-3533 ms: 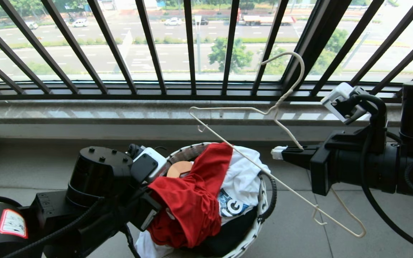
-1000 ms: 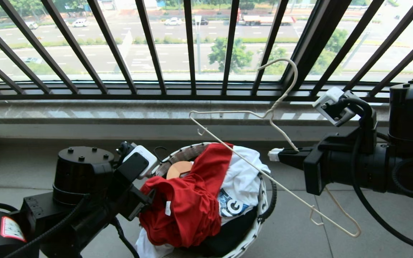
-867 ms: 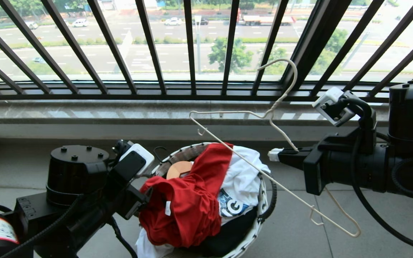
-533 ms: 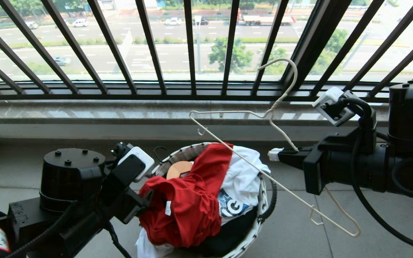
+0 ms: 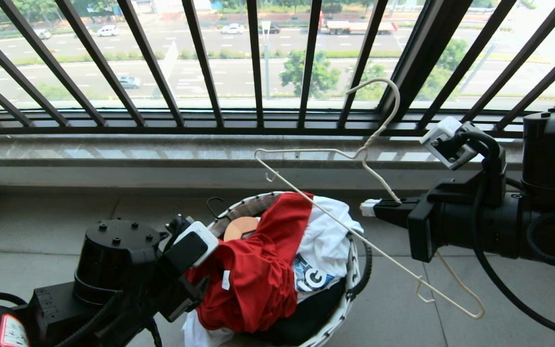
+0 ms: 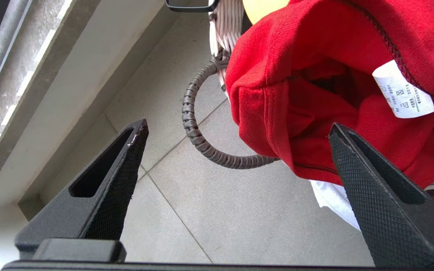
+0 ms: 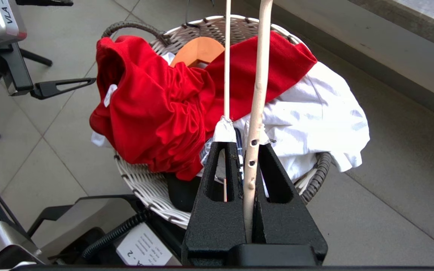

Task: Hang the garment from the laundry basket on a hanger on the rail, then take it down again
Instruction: Pick up clothes from the basket

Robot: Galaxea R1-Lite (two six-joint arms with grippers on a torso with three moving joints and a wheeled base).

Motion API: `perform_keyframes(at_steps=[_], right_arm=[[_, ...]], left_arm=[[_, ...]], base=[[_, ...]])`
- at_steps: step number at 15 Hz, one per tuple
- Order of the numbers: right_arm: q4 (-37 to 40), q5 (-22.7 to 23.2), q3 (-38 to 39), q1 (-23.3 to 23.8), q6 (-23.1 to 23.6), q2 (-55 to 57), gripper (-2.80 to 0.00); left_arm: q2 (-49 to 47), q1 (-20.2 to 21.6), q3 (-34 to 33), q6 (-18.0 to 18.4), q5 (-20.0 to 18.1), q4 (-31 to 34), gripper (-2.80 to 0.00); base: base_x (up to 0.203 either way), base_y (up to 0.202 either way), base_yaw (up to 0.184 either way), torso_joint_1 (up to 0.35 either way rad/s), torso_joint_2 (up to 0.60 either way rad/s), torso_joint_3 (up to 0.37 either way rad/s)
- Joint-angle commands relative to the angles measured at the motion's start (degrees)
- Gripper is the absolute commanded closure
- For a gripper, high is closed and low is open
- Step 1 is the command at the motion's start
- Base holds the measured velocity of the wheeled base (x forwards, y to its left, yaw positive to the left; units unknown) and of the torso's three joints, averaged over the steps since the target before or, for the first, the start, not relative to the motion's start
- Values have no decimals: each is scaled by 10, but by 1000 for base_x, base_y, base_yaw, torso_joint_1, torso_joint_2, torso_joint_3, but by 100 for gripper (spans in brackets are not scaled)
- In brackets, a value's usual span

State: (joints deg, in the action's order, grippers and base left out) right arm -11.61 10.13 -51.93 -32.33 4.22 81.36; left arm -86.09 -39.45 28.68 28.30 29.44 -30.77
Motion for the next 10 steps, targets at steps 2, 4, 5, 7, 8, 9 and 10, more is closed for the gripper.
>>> perform_keyframes(at_steps=[2,4,5,7,8,9,10], right_arm=[[-1,1,1,0,1,0,0],[-1,1,1,0,1,0,0],[-1,1,1,0,1,0,0],[-1,1,1,0,1,0,0],[-1,1,1,0,1,0,0],[-1,1,1,0,2,0,0],[-1,1,2,0,2,0,0]], left_arm=[[-25,3,-4,2,3,-3,-280],[-39,12,0,0,3,-5,-280],[-50,16,4,-3,3,-6,-280],[-71,34,10,-5,3,-36,-280],[-82,41,9,-2,3,-64,-280],[-95,45,9,0,3,-91,-280],[-104,46,9,0,3,-111,-280]], base=[[0,0,0,0,0,0],[0,0,0,0,0,0],[0,0,0,0,0,0],[0,0,0,0,0,0],[0,0,0,0,0,0],[0,0,0,0,0,0],[0,0,0,0,0,0]])
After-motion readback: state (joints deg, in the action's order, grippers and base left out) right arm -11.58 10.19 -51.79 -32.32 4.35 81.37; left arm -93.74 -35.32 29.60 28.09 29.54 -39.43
